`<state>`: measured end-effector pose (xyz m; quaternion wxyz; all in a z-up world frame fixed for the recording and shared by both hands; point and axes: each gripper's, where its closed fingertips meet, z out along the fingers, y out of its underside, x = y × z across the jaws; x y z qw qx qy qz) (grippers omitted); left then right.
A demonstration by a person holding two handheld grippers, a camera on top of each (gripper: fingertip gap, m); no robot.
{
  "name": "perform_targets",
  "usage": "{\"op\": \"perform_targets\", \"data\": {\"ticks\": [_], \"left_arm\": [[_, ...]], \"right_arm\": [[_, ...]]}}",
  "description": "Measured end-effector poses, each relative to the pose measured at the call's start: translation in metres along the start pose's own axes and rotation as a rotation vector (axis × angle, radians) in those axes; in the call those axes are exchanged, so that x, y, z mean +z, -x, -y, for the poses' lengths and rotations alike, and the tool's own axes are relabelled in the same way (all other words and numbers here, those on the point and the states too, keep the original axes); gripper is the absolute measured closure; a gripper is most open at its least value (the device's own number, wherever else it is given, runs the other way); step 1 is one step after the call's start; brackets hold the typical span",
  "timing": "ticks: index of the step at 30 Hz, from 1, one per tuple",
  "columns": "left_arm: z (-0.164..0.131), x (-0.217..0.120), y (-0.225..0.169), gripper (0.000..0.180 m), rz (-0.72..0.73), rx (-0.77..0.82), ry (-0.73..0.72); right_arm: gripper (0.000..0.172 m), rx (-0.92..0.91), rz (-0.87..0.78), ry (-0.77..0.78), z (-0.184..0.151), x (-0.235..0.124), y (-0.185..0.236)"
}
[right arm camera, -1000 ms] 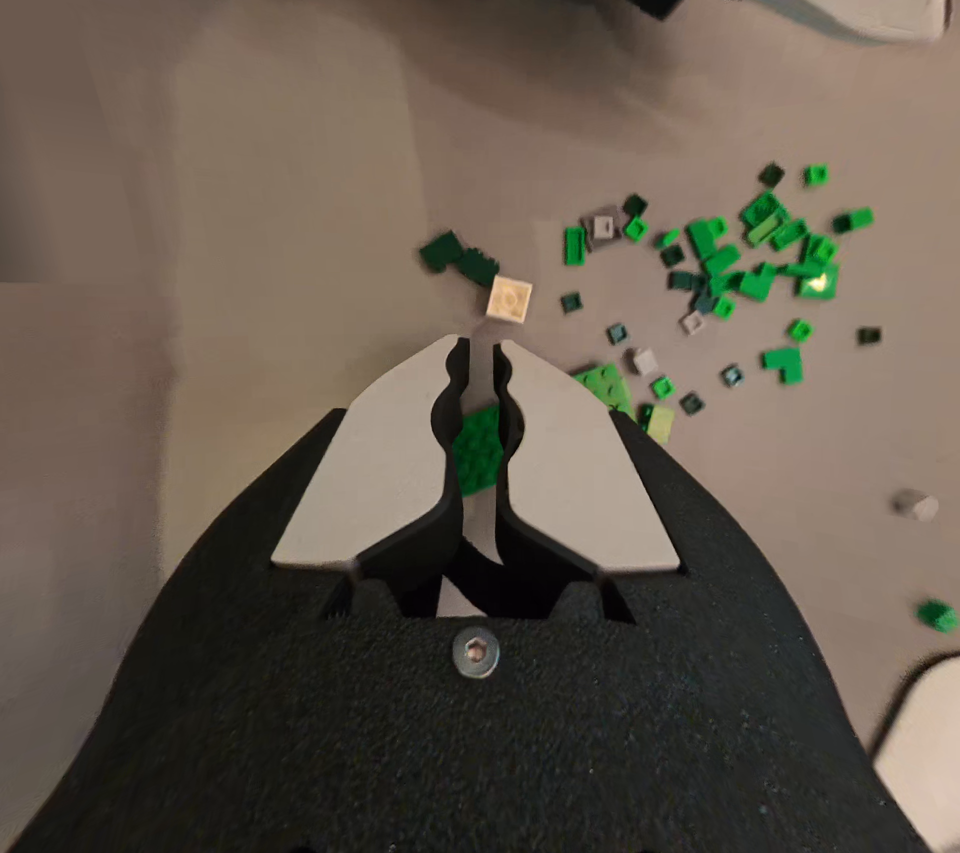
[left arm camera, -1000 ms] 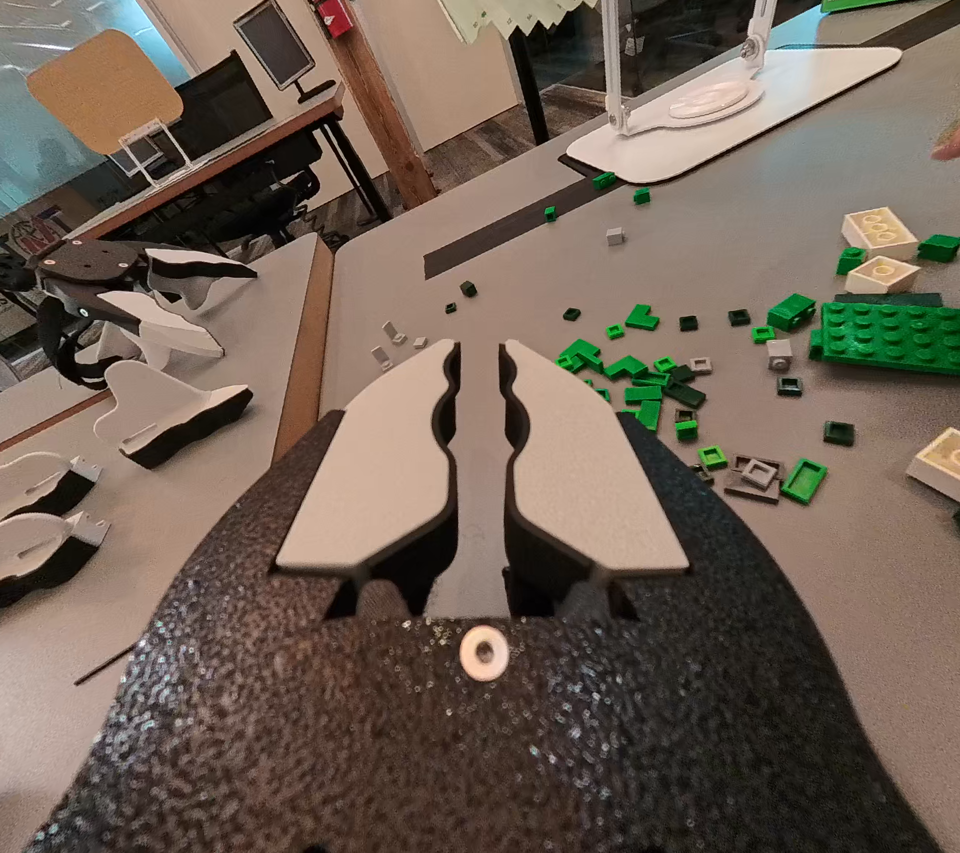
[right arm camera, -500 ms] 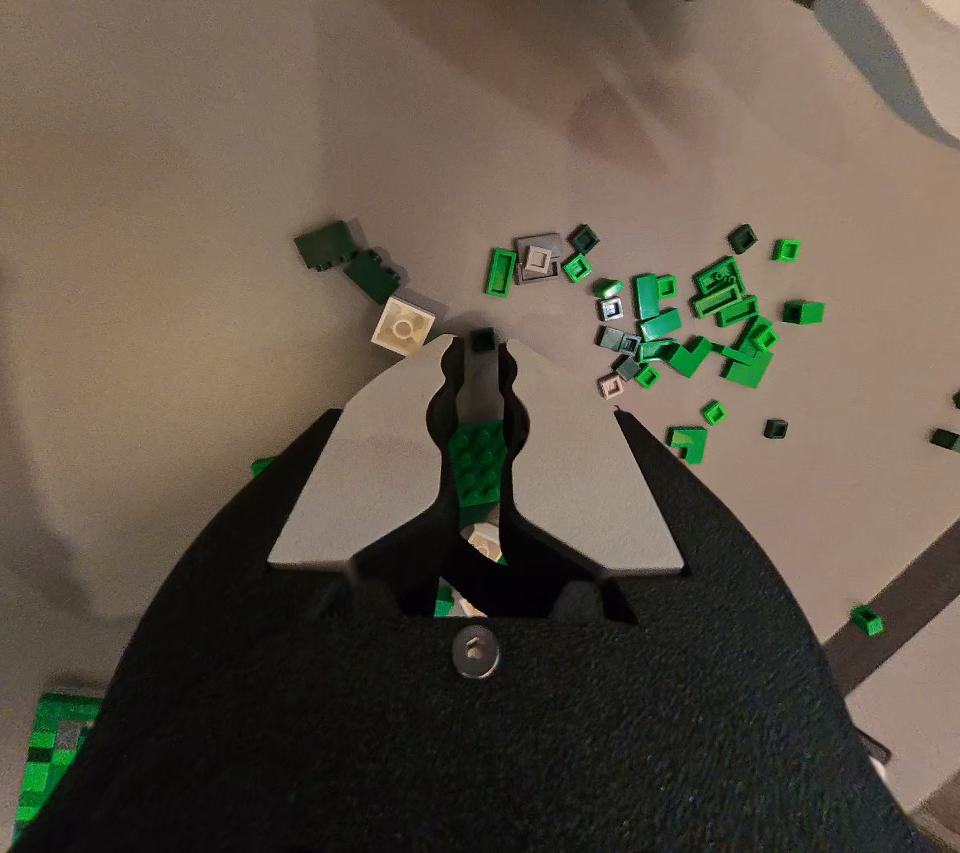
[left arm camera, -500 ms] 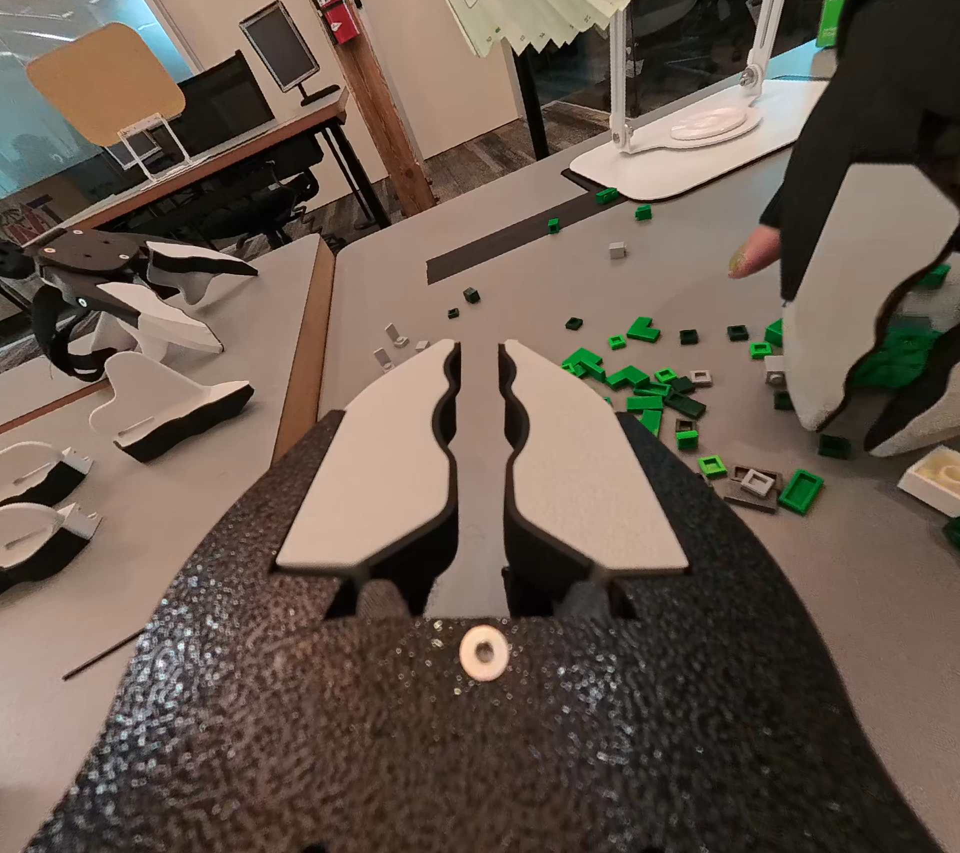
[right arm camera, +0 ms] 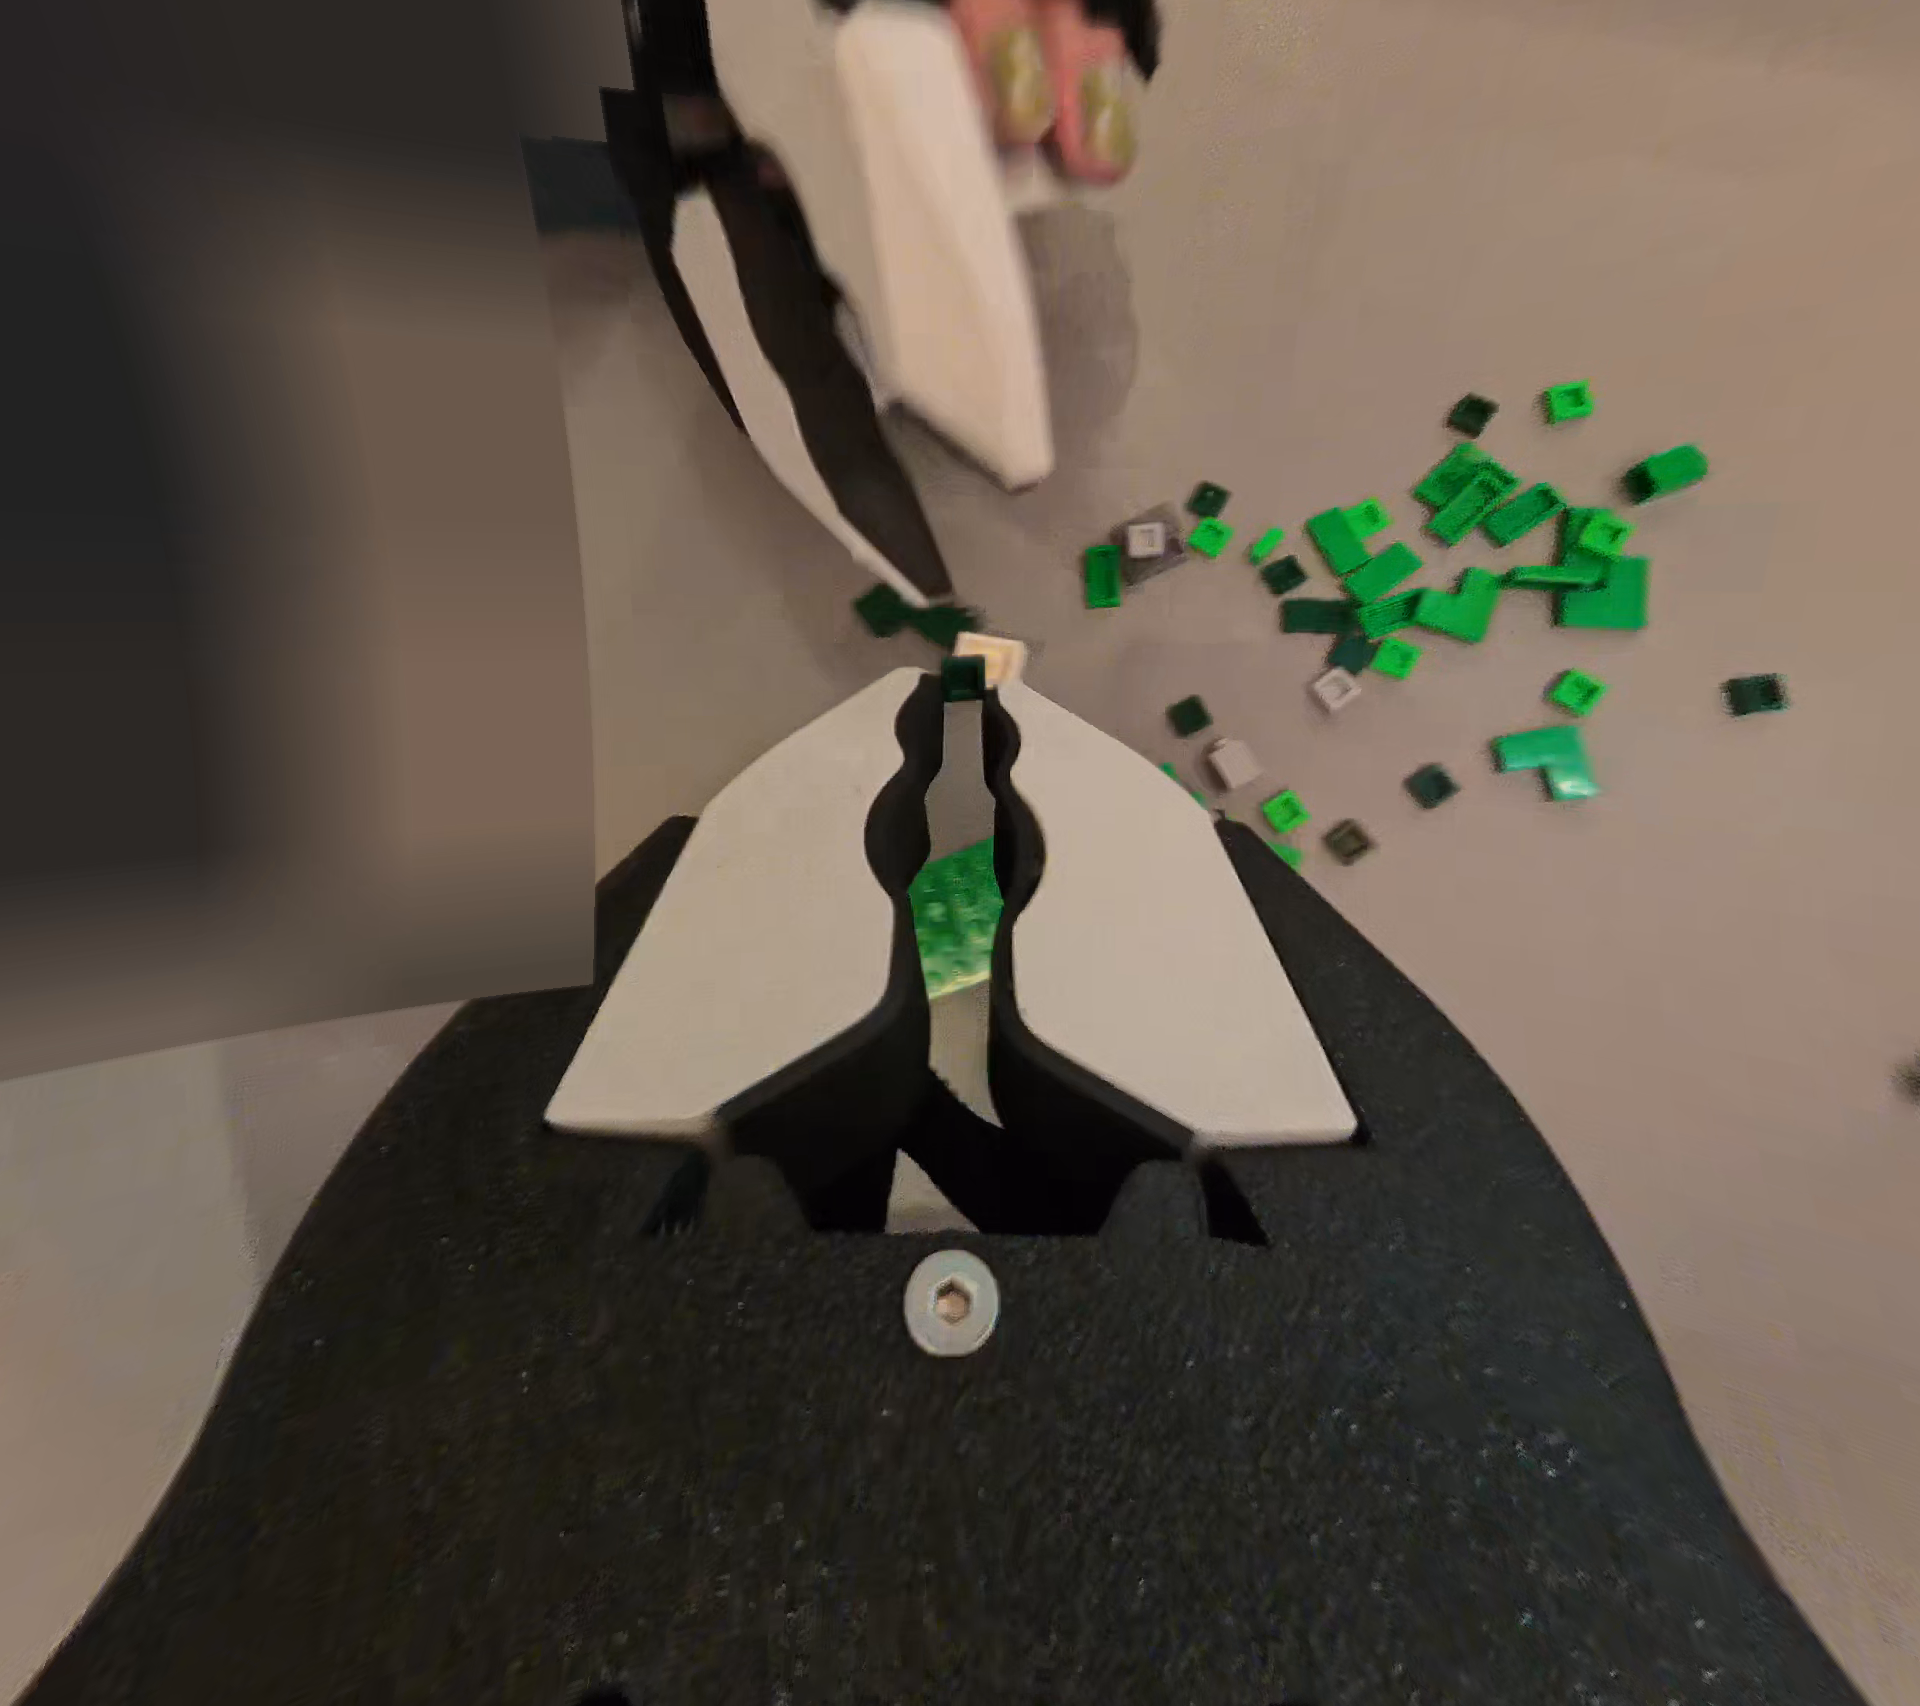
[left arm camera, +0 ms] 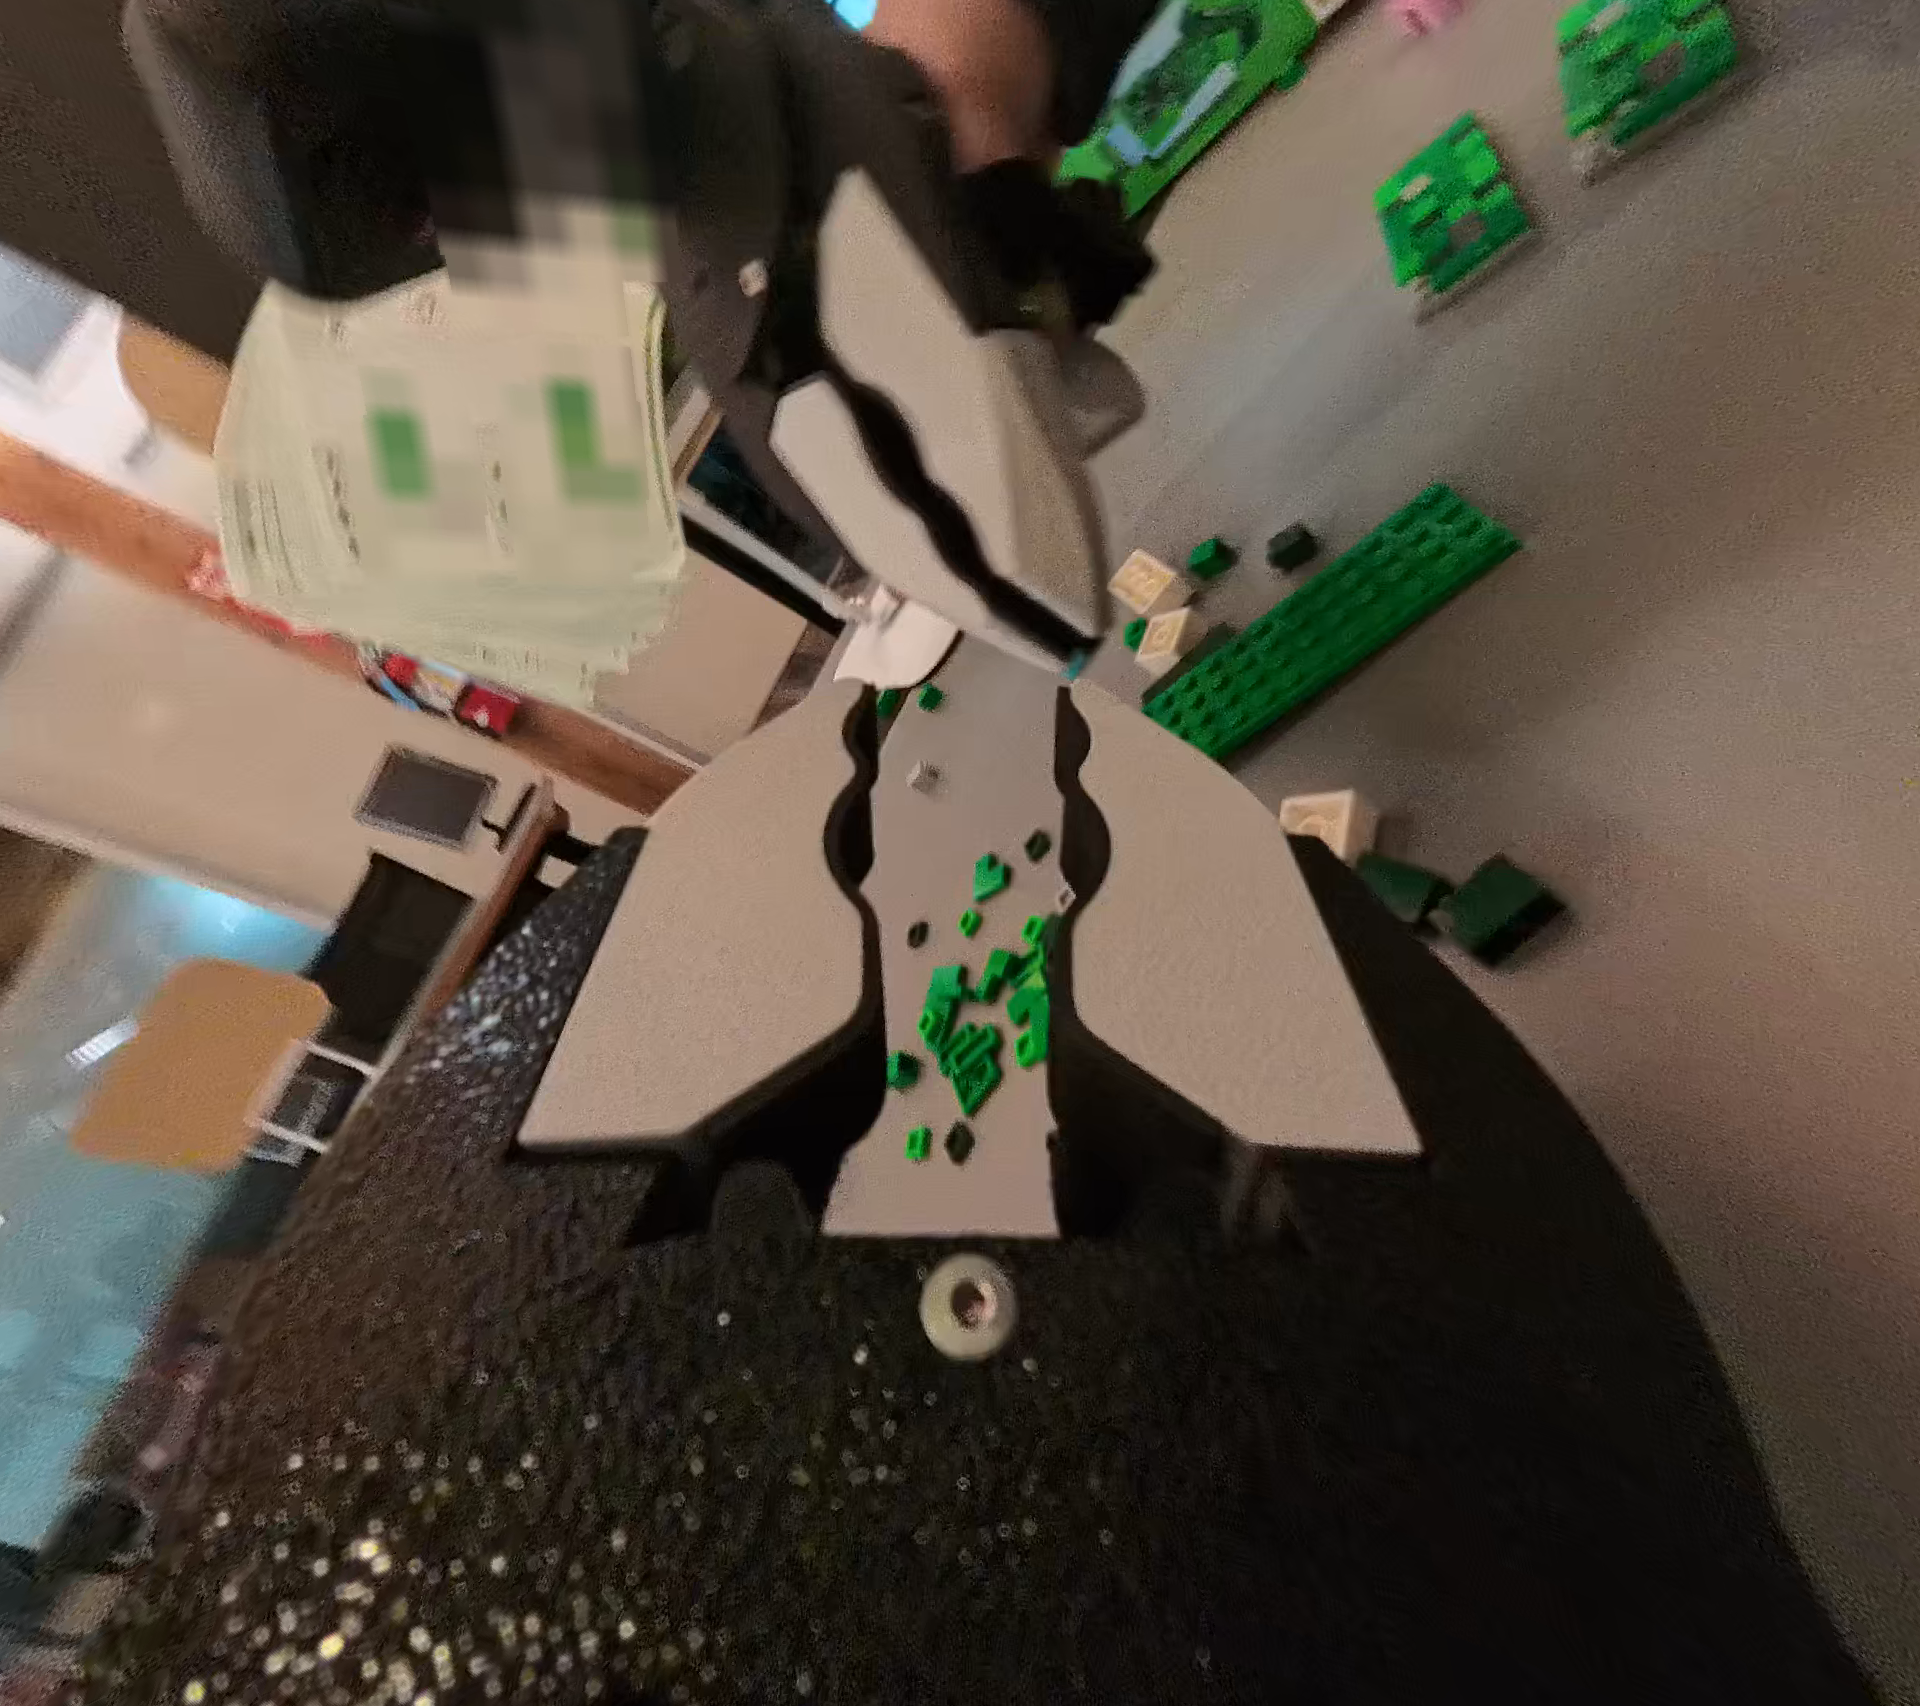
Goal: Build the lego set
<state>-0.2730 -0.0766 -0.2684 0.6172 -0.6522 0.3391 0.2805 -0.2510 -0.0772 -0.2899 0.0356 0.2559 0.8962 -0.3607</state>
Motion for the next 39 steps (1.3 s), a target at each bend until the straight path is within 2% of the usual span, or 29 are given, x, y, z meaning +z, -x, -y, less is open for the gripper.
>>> {"op": "perform_targets", "data": {"ticks": [4,12,14,16,18,21,24,27,30,38,39], "left_arm": [[0.017,0.01,-0.017,0.157,-0.02,0.106,-0.029],[0.027,0.012,-0.03,0.178,-0.092,0.063,-0.07],[0.024,0.015,-0.025,0.178,-0.109,-0.064,-0.046],[0.018,0.017,-0.012,0.178,-0.103,-0.317,-0.03],[0.02,0.018,-0.002,0.178,-0.158,-0.652,-0.088],[0.024,0.014,0.004,0.178,-0.324,-1.09,-0.195],[0.027,0.009,0.006,0.178,-0.479,-1.366,-0.293],[0.038,0.003,0.003,0.178,-0.626,-1.502,-0.368],[0.045,0.001,0.002,0.178,-0.696,-1.568,-0.433],[0.05,0.002,0.002,0.178,-0.741,-1.645,-0.479],[0.052,0.002,0.002,0.171,-0.749,-1.647,-0.501]], "right_arm": [[0.165,0.087,0.113,-0.054,0.003,-0.011,0.016],[0.165,0.094,0.16,-0.021,0.002,-0.008,0.025],[0.165,0.1,0.105,-0.046,0.006,-0.01,0.018],[0.156,0.049,-0.038,-0.105,0.012,-0.022,0.005],[0.151,-0.104,-0.232,-0.108,0.015,-0.033,-0.003],[0.152,-0.423,-0.524,-0.061,0.023,-0.042,0.001],[0.152,-0.664,-0.682,0.043,0.025,-0.038,0.011],[0.153,-0.769,-0.724,0.066,0.028,-0.033,0.018],[0.162,-0.807,-0.704,0.031,0.033,-0.029,0.026],[0.165,-0.795,-0.697,0.043,0.032,-0.032,0.03],[0.172,-0.786,-0.705,0.043,0.03,-0.035,0.03]]}}
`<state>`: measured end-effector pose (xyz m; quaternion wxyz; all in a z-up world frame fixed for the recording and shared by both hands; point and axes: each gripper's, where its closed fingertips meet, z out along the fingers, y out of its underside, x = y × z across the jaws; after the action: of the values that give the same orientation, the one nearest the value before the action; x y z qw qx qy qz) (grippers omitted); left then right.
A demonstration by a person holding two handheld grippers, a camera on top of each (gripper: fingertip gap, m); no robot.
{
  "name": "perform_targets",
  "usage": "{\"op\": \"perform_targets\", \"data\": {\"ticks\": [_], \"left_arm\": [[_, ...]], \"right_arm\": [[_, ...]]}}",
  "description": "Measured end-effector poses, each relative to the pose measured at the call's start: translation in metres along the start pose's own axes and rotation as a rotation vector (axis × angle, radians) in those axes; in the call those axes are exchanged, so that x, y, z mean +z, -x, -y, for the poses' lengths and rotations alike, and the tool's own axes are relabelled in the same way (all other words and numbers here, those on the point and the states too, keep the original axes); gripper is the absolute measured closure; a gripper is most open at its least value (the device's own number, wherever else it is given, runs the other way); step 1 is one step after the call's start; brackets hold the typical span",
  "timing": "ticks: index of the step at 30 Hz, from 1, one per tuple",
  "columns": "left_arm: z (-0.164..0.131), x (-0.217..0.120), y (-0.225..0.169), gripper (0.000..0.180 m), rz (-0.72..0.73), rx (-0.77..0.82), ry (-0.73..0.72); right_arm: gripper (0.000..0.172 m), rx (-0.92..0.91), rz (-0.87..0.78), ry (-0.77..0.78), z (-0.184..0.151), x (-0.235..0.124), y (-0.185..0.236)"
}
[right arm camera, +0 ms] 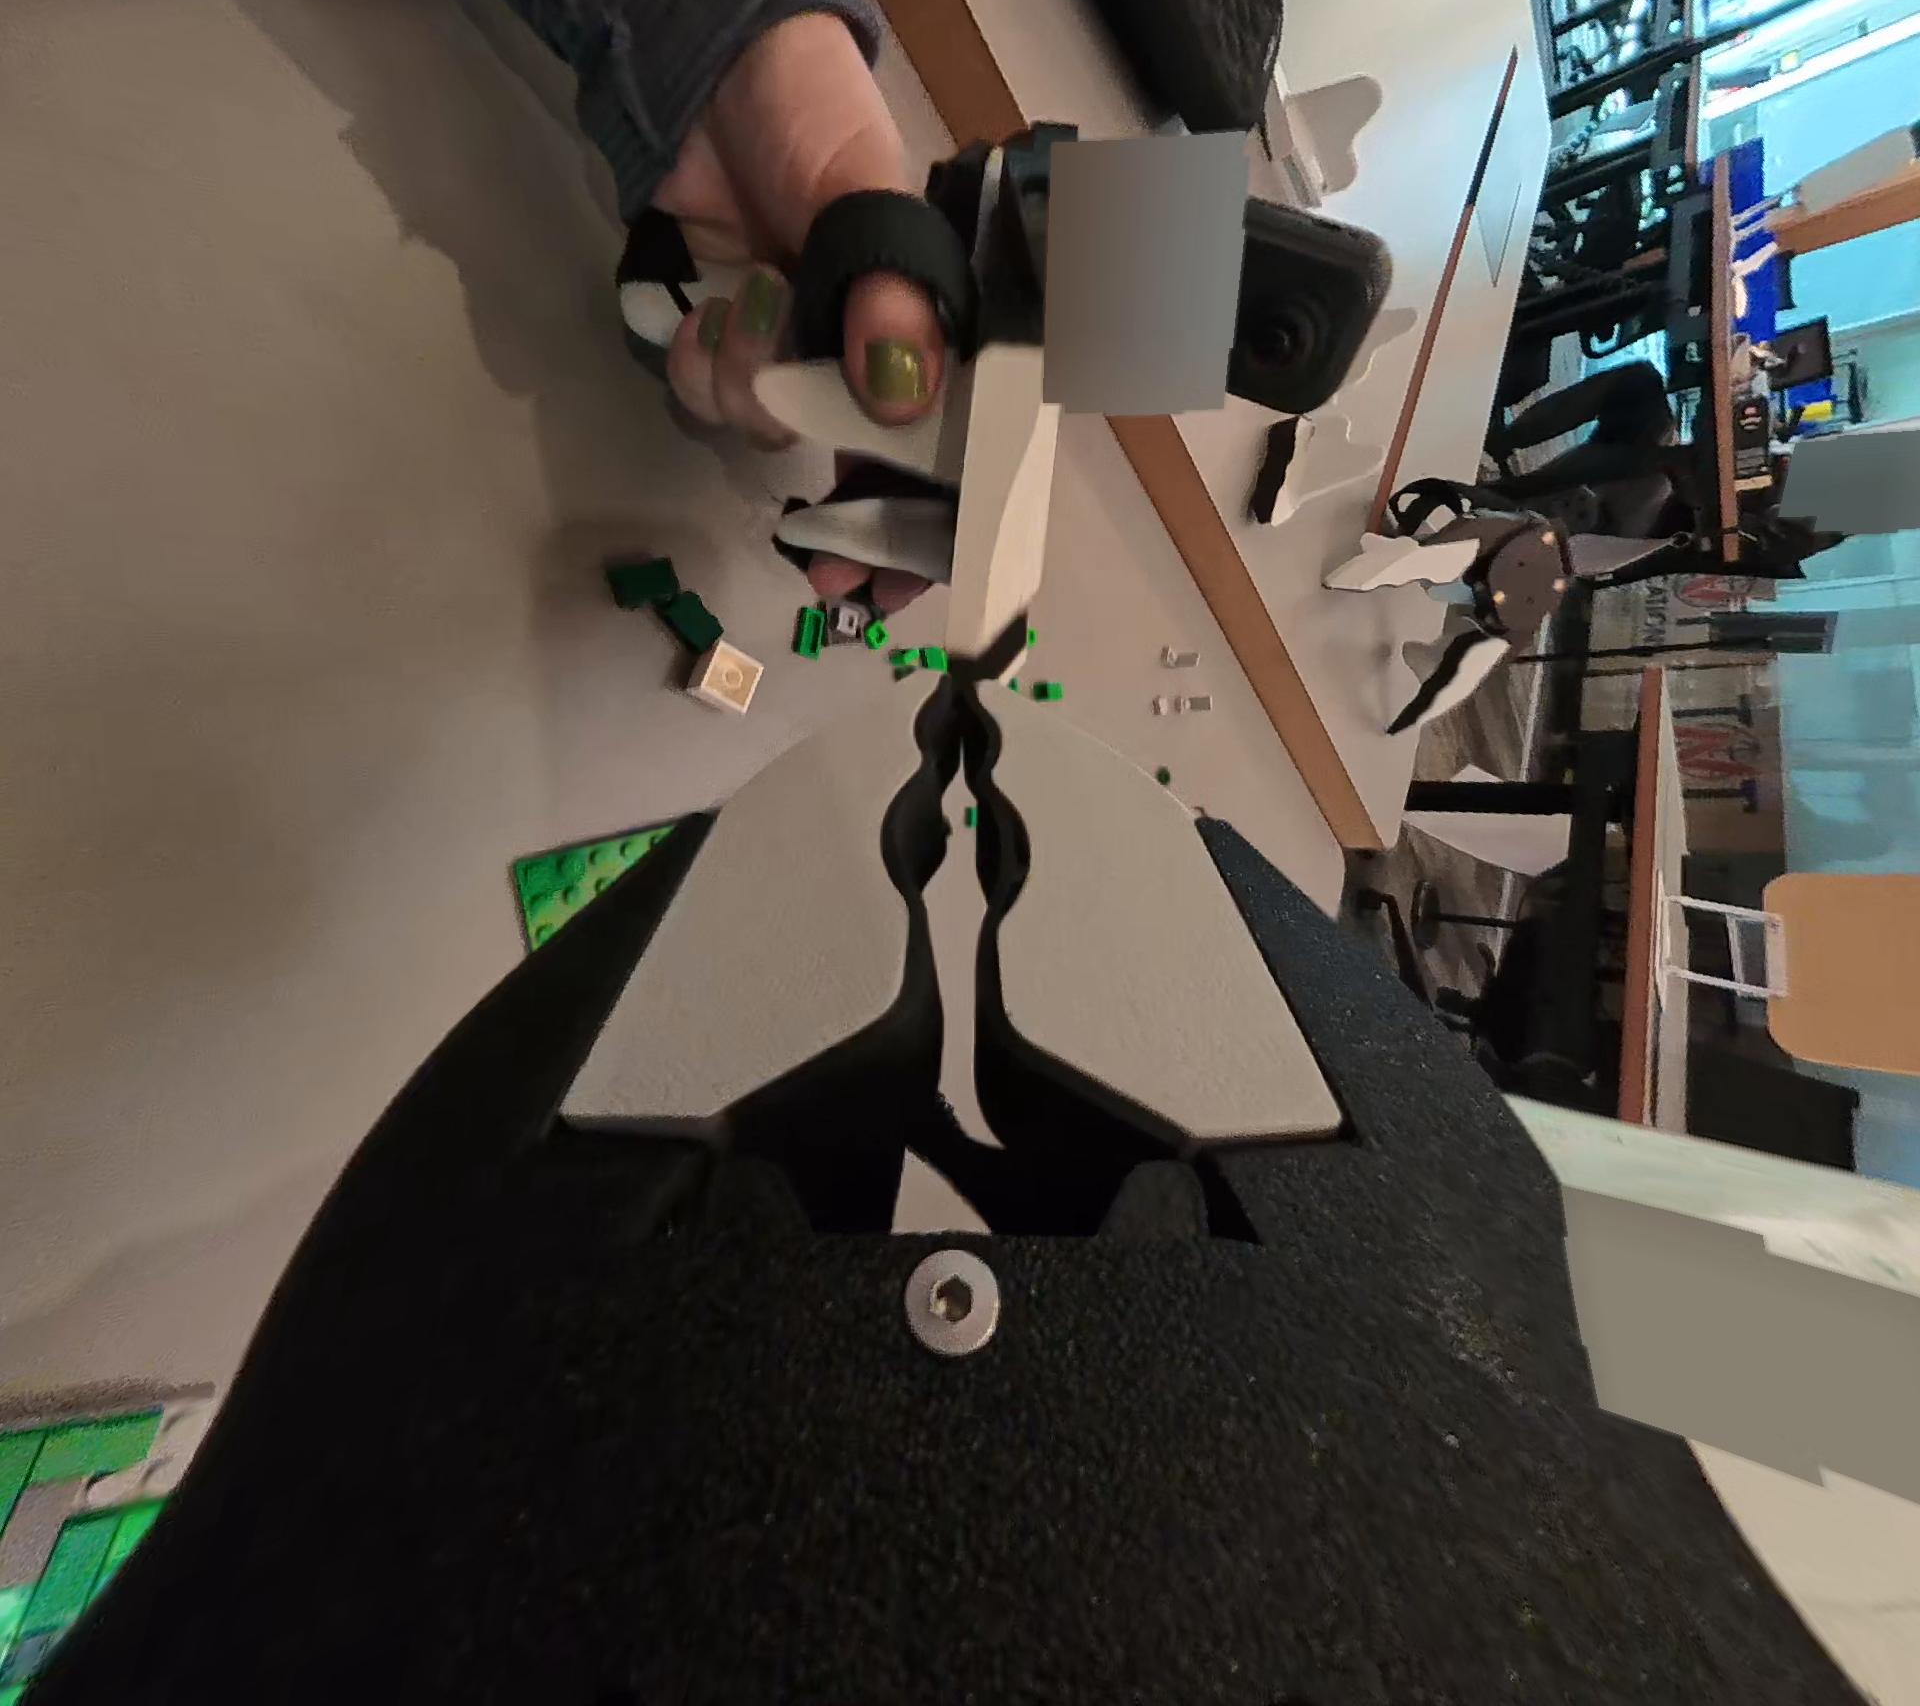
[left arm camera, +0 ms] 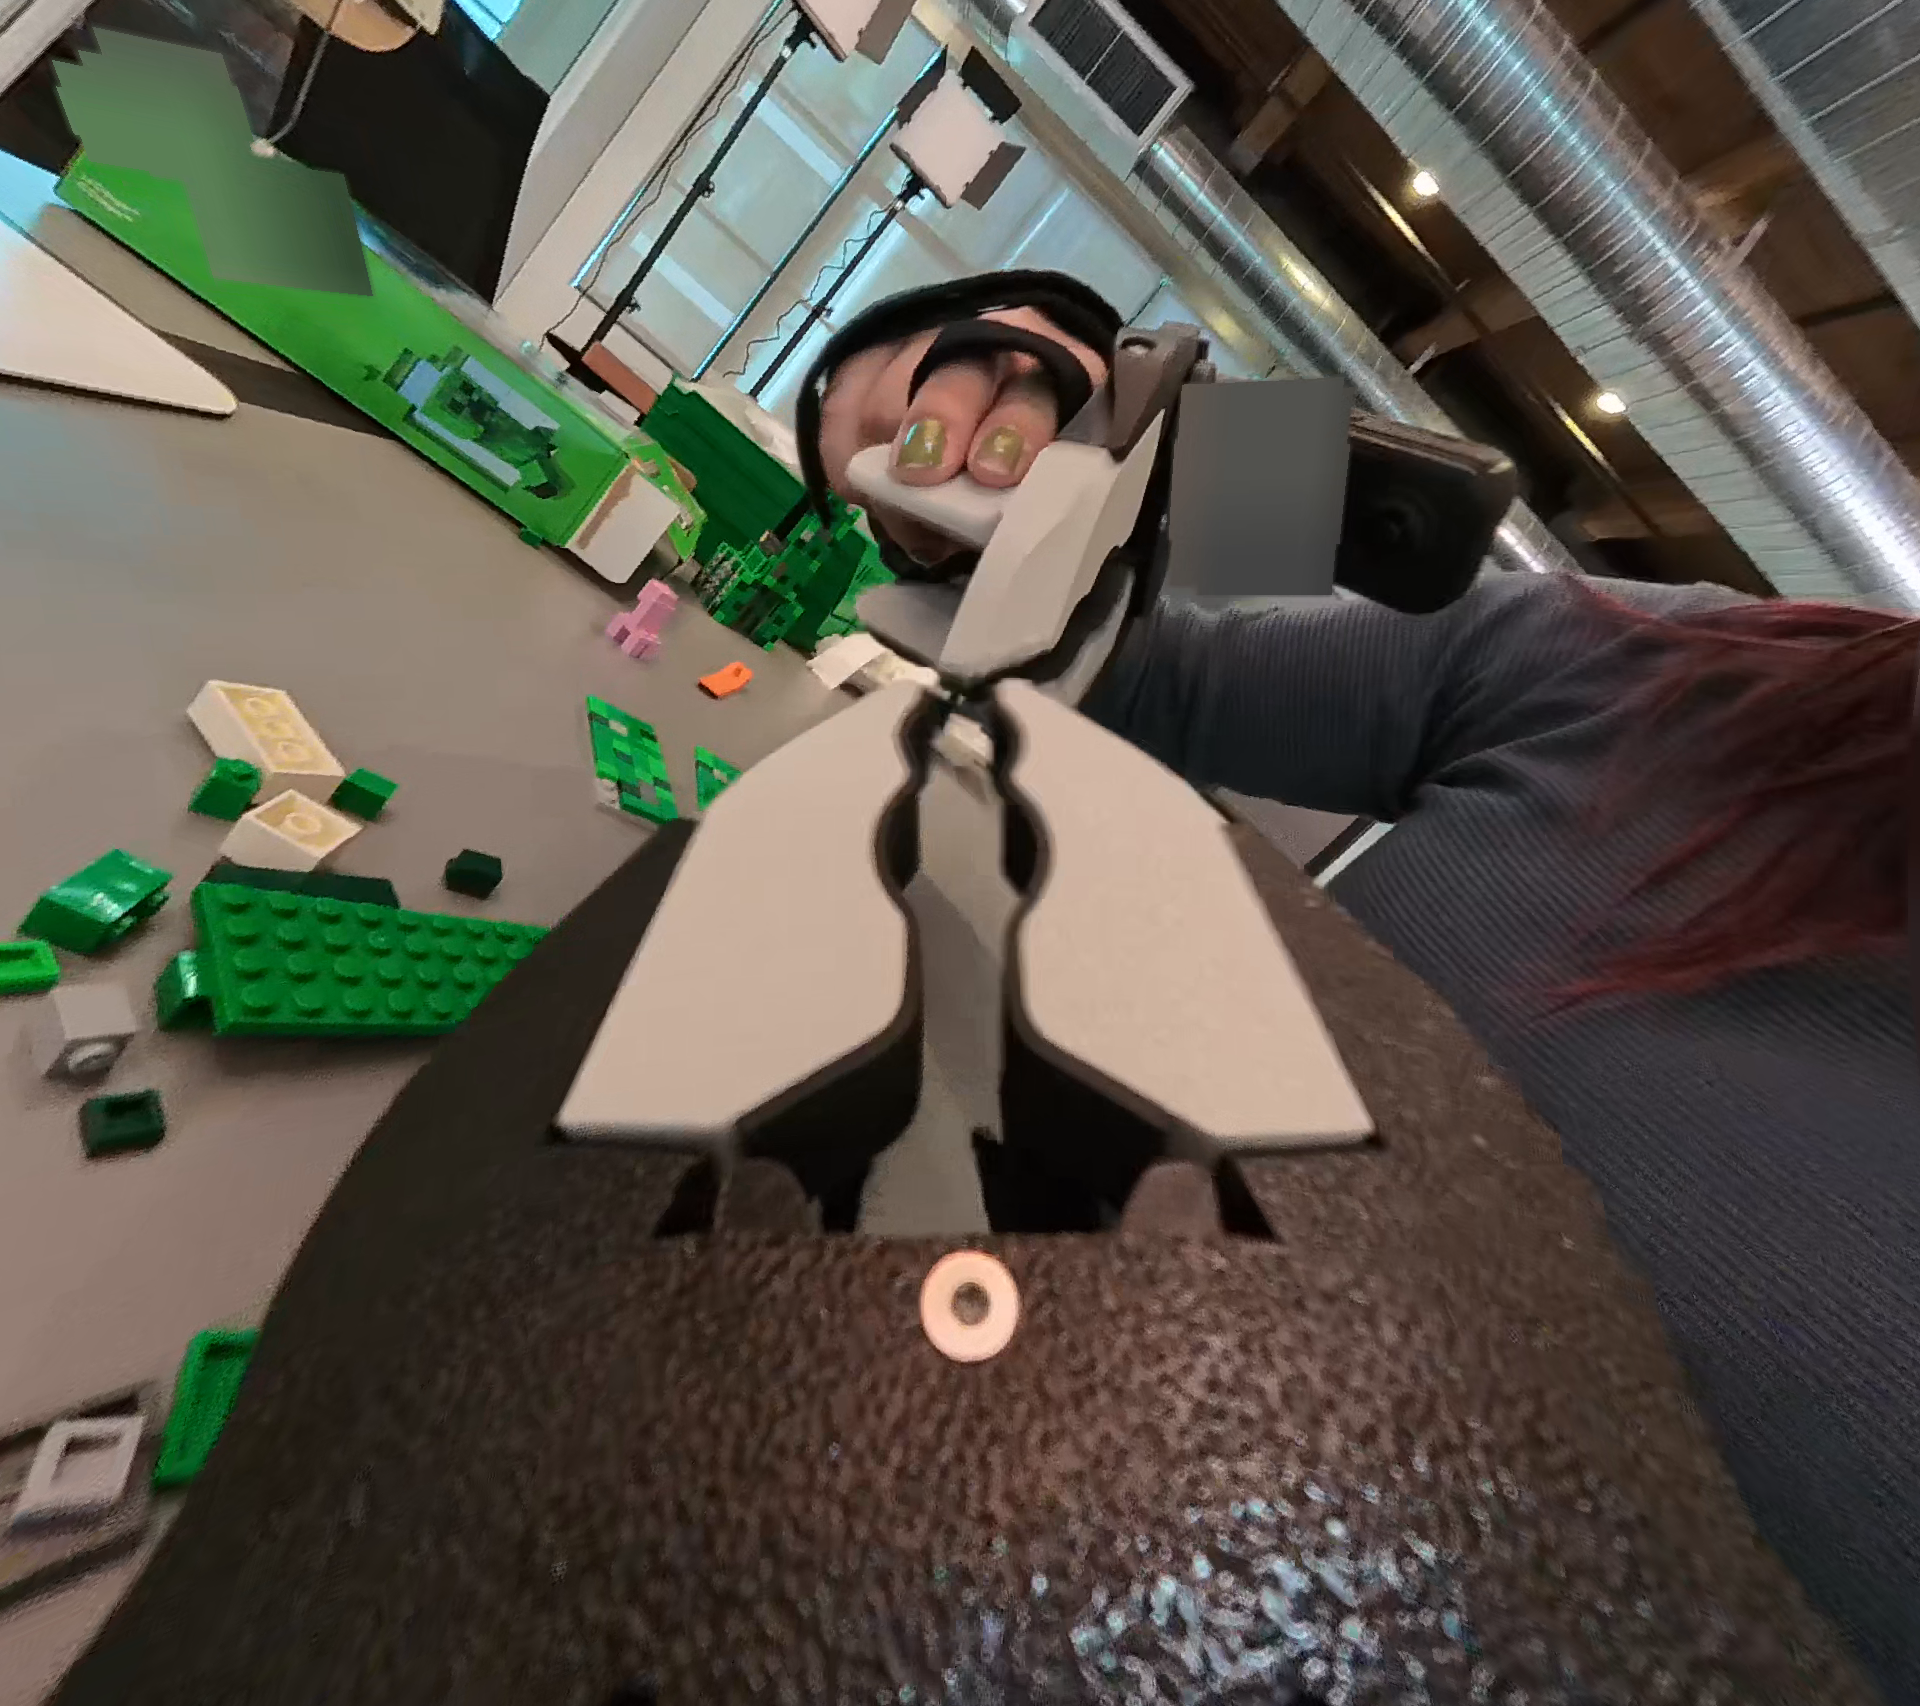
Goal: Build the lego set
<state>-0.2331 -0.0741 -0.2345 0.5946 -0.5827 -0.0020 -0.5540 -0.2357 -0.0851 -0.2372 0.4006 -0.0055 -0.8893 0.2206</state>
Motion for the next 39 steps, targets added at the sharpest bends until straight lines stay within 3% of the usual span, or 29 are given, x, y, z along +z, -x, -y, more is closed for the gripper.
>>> {"op": "perform_targets", "data": {"ticks": [2,3,9,15,17,20,23,26,29,35,39], "left_arm": [[-0.001,0.002,0.002,0.145,0.033,0.018,0.017],[-0.003,0.004,0.005,0.144,0.08,0.071,0.042],[-0.029,0.021,0.028,0.16,0.395,0.434,0.287],[-0.007,-0.038,0.009,0.161,0.638,0.5,0.237],[-0.024,-0.057,-0.007,0.159,0.682,0.514,0.325],[-0.072,-0.08,-0.025,0.159,0.726,0.58,0.608],[-0.116,-0.097,-0.034,0.159,0.716,0.696,0.923],[-0.136,-0.099,-0.031,0.156,0.664,0.783,1.095],[-0.142,-0.093,-0.026,0.152,0.585,0.769,1.144],[-0.149,-0.094,-0.017,0.166,0.468,0.708,1.248],[-0.155,-0.088,-0.016,0.173,0.403,0.675,1.242]], "right_arm": [[0.172,0.03,-0.021,0.012,-0.008,-0.01,0.0],[0.172,0.061,-0.031,0.01,-0.012,-0.017,0.002],[0.172,0.277,-0.086,0.044,-0.05,-0.061,0.032],[0.172,0.41,-0.036,0.089,-0.066,-0.077,0.084],[0.172,0.449,-0.019,0.061,-0.061,-0.077,0.095],[0.172,0.5,0.009,0.011,-0.051,-0.071,0.106],[0.172,0.552,0.052,-0.068,-0.035,-0.062,0.112],[0.172,0.596,0.078,-0.133,-0.022,-0.056,0.111],[0.172,0.616,0.089,-0.158,-0.014,-0.057,0.112],[0.172,0.666,0.056,-0.152,-0.018,-0.077,0.119],[0.172,0.725,0.012,-0.145,-0.032,-0.092,0.124]]}}
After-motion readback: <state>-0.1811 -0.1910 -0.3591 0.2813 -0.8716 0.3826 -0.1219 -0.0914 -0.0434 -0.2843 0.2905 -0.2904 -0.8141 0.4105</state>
